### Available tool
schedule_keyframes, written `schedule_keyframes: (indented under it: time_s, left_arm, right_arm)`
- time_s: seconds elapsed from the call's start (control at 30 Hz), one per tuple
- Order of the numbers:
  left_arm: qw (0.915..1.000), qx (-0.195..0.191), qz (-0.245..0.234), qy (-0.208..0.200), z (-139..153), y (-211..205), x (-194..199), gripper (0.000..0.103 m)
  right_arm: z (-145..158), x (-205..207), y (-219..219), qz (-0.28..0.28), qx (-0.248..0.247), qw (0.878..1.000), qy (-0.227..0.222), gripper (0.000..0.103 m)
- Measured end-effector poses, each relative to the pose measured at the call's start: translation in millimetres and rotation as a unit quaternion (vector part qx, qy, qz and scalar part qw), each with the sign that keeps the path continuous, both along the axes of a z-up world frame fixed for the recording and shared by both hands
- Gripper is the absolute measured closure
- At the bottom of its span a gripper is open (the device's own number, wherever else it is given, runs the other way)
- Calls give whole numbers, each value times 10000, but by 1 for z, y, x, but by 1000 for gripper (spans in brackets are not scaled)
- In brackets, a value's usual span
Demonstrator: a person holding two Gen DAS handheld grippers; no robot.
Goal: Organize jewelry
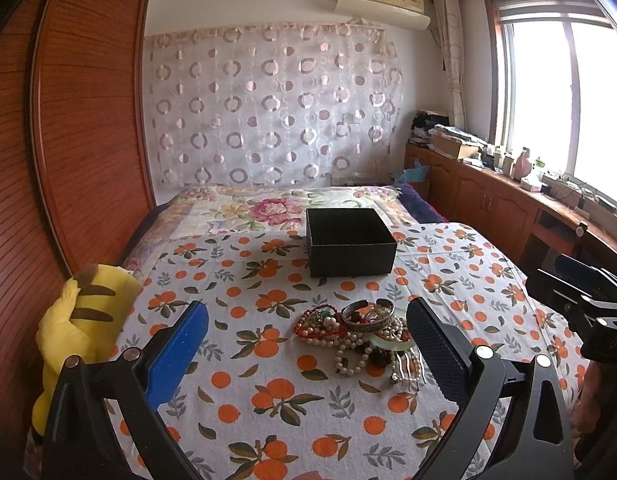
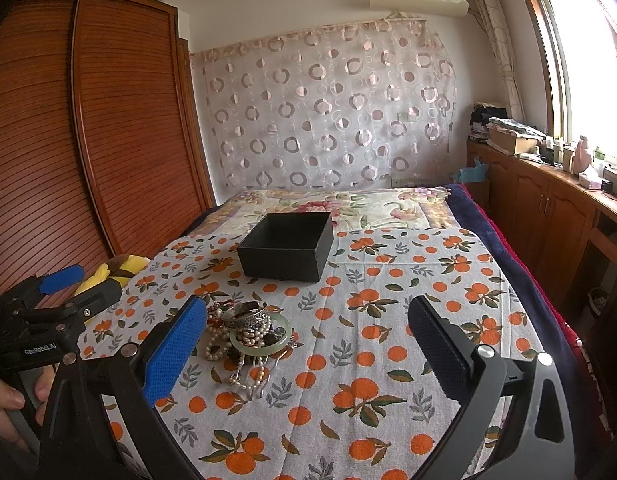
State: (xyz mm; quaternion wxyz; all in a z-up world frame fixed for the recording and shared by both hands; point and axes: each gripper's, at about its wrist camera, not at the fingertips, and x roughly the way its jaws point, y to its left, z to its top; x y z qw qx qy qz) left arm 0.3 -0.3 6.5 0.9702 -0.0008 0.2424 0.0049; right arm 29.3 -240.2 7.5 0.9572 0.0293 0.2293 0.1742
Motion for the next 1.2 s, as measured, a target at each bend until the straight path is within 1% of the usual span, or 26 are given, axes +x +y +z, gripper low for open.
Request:
schedule_keyframes:
  time_s: [0.27, 0.3, 0.53, 0.67, 1.2]
  left_arm:
    - [10000, -17, -7, 35, 2, -3, 5, 7]
    - [10000, 12, -10, 7, 3, -2, -1, 7]
    - [10000, 2, -15, 12, 7, -4, 1, 7]
    - [10000, -1, -10, 12, 2, -1, -1, 7]
    - [10000, -8, -12, 5, 2, -1, -1, 7]
  right_arm:
    - [0, 0, 0, -3, 4, 10000, -4, 1]
    - [0, 0, 0, 1, 0, 10000, -1, 1]
    - [0, -1, 0, -1, 5, 10000, -4, 1]
    - [0, -1, 0, -5, -2, 10000, -8, 1]
    - [0, -2, 1, 3, 3, 10000, -4, 1]
